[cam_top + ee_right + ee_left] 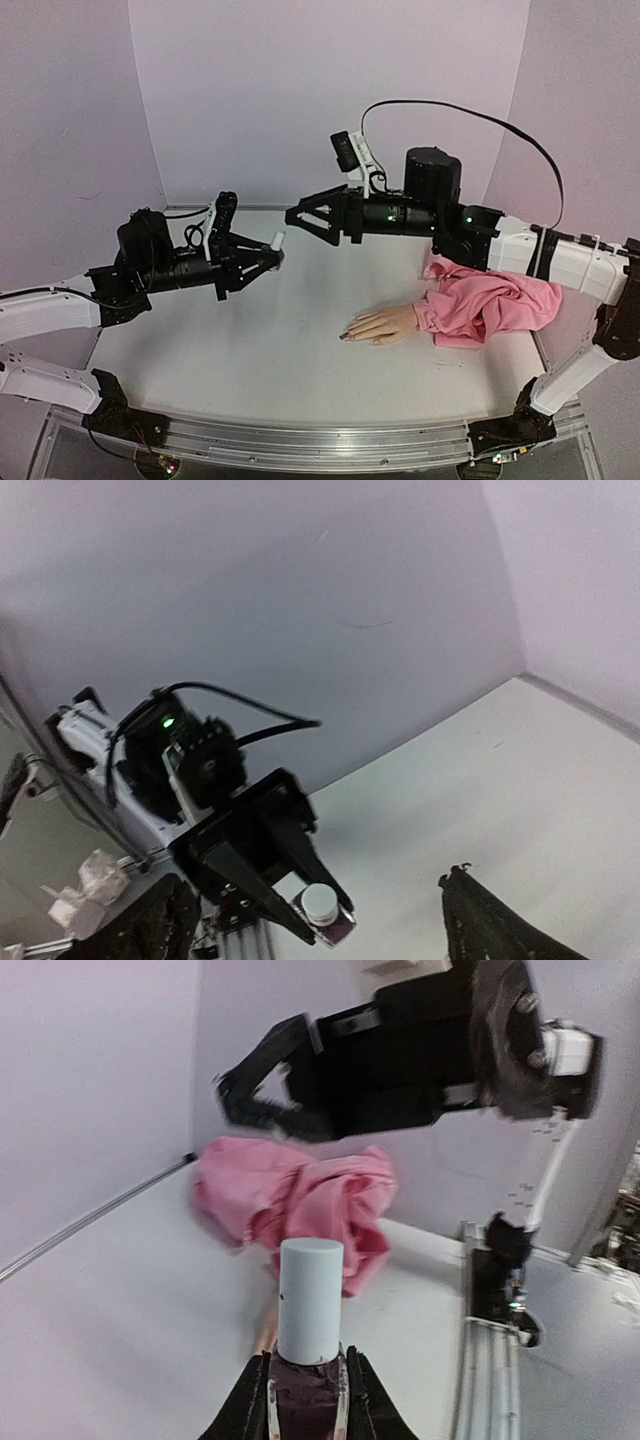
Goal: Paint the nails
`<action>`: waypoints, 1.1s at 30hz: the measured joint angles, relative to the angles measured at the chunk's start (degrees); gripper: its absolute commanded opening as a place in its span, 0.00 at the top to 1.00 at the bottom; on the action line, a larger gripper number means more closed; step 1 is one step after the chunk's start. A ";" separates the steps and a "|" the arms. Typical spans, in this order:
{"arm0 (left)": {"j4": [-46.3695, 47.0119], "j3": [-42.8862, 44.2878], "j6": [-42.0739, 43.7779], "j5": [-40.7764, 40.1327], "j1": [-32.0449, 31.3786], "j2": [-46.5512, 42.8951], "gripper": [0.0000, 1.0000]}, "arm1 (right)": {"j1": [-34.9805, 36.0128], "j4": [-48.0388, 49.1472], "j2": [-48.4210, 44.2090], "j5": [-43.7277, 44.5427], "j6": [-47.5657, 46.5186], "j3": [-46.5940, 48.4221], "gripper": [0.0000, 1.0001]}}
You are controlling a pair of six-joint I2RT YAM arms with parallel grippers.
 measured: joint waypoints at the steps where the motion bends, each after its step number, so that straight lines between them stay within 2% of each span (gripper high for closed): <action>1: -0.20 1.09 -0.94 4.28 0.22 0.07 1.00 | 0.20 0.81 0.00 -2.56 0.24 -0.37 0.23; 6: 0.17 6.27 -5.25 21.11 0.26 0.83 1.00 | 1.46 7.91 1.84 -16.50 2.62 -1.31 0.44; 8: 0.94 7.08 -6.49 24.83 0.28 1.29 1.00 | 1.62 10.75 2.91 -20.13 4.17 -1.44 0.57; 12: 1.42 7.26 -8.24 28.79 0.28 2.38 1.00 | 1.62 15.15 3.91 -24.02 7.02 -2.40 0.67; 19: 1.44 7.28 -9.60 30.75 0.33 3.32 1.00 | 2.14 20.17 6.05 -26.91 10.08 -2.58 0.69; 26: 1.51 7.28 -11.39 30.08 0.44 3.28 1.00 | 2.75 21.55 6.93 -26.75 9.29 -2.58 1.00; 31: 1.88 7.28 -11.32 27.67 0.44 3.06 1.00 | 2.86 21.66 6.93 -24.87 8.46 -2.58 1.00; 33: 1.77 6.91 -10.58 24.46 0.48 2.47 1.00 | 2.95 21.03 6.93 -21.51 7.89 -2.40 1.00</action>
